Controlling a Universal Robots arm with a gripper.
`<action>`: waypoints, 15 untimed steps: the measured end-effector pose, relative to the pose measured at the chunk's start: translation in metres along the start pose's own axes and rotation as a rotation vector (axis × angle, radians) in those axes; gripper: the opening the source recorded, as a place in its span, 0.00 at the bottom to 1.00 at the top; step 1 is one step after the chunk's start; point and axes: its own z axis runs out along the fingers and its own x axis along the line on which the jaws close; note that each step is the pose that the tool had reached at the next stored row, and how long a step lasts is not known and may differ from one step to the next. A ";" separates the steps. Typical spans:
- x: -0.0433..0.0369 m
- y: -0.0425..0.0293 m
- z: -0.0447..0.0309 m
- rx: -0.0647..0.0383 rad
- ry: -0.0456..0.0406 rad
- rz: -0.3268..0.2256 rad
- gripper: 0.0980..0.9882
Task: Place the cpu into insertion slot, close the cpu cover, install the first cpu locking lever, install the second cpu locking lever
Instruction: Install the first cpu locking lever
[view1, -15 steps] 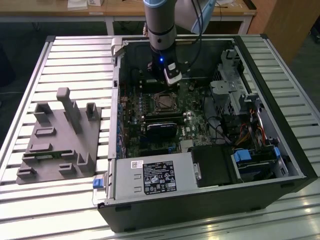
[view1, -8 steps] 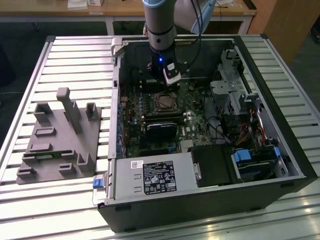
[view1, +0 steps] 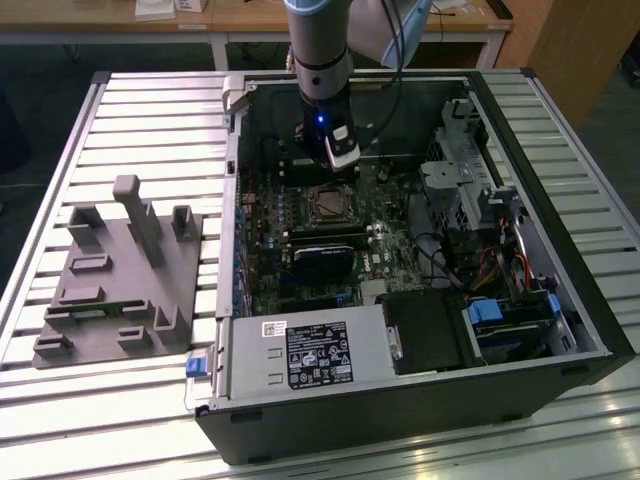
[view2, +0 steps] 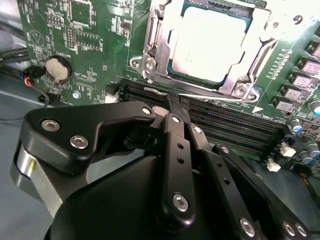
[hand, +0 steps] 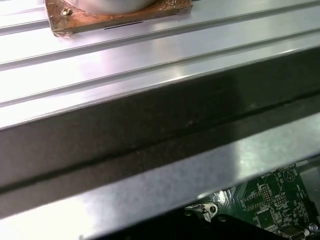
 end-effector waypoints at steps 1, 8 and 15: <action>0.0000 -0.0001 0.0002 0.003 -0.0024 0.007 0.01; 0.0002 -0.0004 0.0020 0.015 -0.0152 0.056 0.01; 0.0006 -0.0008 0.0045 0.020 -0.0212 0.079 0.01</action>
